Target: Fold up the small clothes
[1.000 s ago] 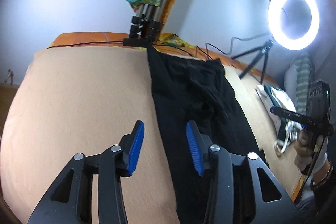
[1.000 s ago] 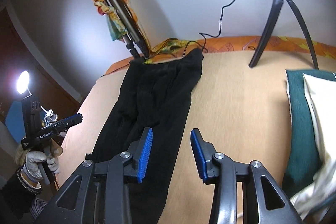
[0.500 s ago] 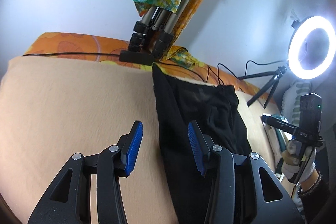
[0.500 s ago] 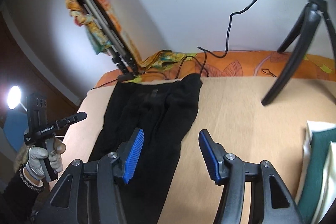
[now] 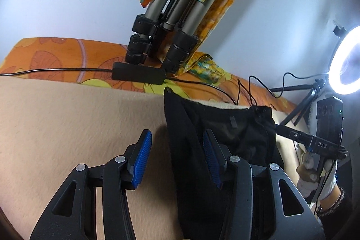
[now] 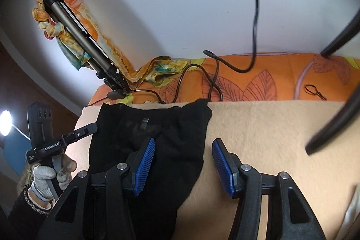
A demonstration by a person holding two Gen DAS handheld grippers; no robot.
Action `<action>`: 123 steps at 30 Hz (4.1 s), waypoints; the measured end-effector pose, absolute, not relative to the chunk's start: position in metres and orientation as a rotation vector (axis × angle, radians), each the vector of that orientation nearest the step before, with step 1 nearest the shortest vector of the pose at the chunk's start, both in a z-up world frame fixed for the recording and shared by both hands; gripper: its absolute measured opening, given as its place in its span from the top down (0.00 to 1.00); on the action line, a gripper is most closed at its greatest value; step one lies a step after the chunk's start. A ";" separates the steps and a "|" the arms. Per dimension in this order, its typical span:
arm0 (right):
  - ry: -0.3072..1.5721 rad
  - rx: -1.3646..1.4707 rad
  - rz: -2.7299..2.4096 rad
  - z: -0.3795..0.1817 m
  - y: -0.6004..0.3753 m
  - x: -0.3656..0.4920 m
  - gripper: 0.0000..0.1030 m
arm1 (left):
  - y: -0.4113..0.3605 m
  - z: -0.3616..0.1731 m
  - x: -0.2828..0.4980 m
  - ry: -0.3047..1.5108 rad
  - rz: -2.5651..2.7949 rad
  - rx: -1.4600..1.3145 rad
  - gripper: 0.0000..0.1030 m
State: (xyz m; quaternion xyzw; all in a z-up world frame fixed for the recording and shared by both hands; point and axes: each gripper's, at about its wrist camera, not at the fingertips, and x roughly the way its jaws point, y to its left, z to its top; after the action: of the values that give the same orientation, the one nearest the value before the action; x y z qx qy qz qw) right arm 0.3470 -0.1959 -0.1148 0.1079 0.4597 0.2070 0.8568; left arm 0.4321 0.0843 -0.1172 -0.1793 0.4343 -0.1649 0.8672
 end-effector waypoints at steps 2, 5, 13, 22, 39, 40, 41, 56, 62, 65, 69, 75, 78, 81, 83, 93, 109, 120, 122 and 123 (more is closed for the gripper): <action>0.971 0.230 0.441 -0.118 -0.194 0.353 0.45 | 0.083 -0.121 0.439 0.913 -0.348 -0.400 0.56; 0.976 0.232 0.451 -0.121 -0.192 0.360 0.46 | 0.079 -0.125 0.445 0.921 -0.355 -0.408 0.56; 0.988 0.181 0.480 -0.124 -0.178 0.368 0.68 | 0.067 -0.123 0.454 0.905 -0.356 -0.345 0.59; 0.990 0.114 0.481 -0.123 -0.167 0.369 0.98 | 0.055 -0.125 0.458 0.895 -0.397 -0.309 0.97; 0.898 0.140 0.539 -0.072 -0.168 0.338 0.99 | 0.056 -0.075 0.424 0.807 -0.495 -0.343 0.97; 0.893 0.138 0.548 -0.068 -0.167 0.334 0.99 | 0.056 -0.072 0.420 0.803 -0.498 -0.343 0.97; 0.889 0.136 0.555 -0.065 -0.167 0.330 0.99 | 0.057 -0.069 0.417 0.800 -0.501 -0.342 0.97; 0.841 0.108 0.661 -0.010 -0.161 0.228 0.99 | 0.046 -0.030 0.332 0.746 -0.570 -0.279 0.97; 0.846 0.090 0.685 -0.004 -0.154 0.169 0.99 | 0.049 -0.021 0.279 0.743 -0.586 -0.265 0.98; 0.849 0.088 0.700 -0.007 -0.153 0.136 0.99 | 0.050 -0.025 0.246 0.745 -0.593 -0.240 0.97; 0.868 0.053 0.709 -0.022 -0.149 0.094 0.99 | 0.043 -0.039 0.209 0.770 -0.589 -0.155 0.98; 0.910 0.031 0.700 -0.053 -0.147 0.059 0.99 | 0.036 -0.058 0.171 0.800 -0.592 -0.104 0.97; 0.914 0.016 0.682 -0.064 -0.148 0.050 0.99 | 0.036 -0.063 0.163 0.814 -0.589 -0.089 0.97; 0.904 -0.009 0.668 -0.069 -0.150 0.040 0.99 | 0.038 -0.068 0.157 0.825 -0.587 -0.077 0.97; 0.901 -0.029 0.663 -0.069 -0.151 0.033 0.99 | 0.041 -0.074 0.153 0.845 -0.585 -0.072 0.97; 0.904 -0.192 0.651 -0.064 -0.152 0.000 0.95 | 0.047 -0.077 0.115 0.890 -0.589 0.014 0.95; 0.927 -0.083 0.644 -0.060 -0.143 -0.018 0.62 | 0.026 -0.060 0.102 0.864 -0.570 0.019 0.58; 0.931 -0.347 0.635 -0.084 -0.115 -0.032 0.75 | -0.030 -0.097 0.096 0.891 -0.601 0.336 0.58; 0.929 -0.400 0.608 -0.088 -0.113 -0.031 0.81 | -0.027 -0.098 0.098 0.885 -0.589 0.347 0.66; 0.929 -0.421 0.595 -0.089 -0.113 -0.030 0.86 | -0.026 -0.098 0.099 0.883 -0.592 0.349 0.74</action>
State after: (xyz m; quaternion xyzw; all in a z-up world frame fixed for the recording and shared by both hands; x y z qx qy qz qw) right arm -0.0299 -0.1130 -0.0887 -0.1986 0.4379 0.2806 0.8307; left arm 0.0986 -0.0257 -0.0982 0.1655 0.4187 -0.2810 0.8476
